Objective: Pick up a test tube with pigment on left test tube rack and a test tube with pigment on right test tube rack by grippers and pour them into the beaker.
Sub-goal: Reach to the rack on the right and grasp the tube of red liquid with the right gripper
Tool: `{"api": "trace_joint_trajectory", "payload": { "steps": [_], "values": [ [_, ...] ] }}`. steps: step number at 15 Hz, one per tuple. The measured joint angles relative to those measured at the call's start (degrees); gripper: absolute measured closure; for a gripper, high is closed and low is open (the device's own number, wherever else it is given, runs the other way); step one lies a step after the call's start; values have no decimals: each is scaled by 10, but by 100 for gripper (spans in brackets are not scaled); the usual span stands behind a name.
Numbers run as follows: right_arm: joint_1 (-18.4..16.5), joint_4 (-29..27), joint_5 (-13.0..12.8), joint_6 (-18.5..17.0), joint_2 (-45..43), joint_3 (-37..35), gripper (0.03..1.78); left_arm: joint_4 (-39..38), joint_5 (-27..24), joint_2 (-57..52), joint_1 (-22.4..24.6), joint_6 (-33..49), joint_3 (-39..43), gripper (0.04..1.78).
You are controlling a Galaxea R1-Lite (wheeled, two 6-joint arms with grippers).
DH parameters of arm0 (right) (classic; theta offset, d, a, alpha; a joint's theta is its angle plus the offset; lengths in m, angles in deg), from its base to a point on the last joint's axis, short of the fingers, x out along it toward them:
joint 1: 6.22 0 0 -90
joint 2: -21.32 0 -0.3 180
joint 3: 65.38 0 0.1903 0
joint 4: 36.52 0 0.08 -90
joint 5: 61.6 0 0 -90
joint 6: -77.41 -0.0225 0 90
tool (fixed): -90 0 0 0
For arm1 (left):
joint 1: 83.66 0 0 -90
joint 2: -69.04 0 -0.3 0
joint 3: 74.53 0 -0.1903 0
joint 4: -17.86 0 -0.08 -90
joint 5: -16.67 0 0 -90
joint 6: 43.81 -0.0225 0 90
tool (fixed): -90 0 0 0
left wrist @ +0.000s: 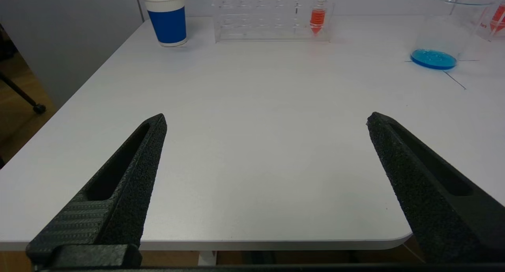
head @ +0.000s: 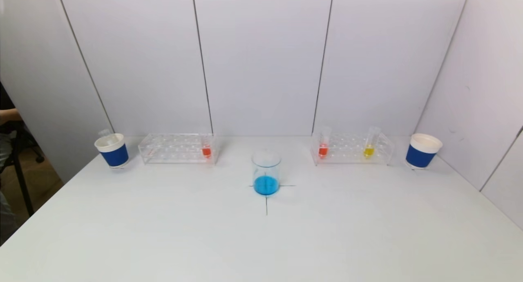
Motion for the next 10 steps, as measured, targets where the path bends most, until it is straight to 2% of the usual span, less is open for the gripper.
{"api": "trace_joint_trajectory", "payload": {
  "steps": [2,10],
  "values": [
    [16,57,-10,-3,84,17,4,0,0,0,0,0,0,5],
    [127,274,-91,-11,364,59,4,0,0,0,0,0,0,5]
  ]
}}
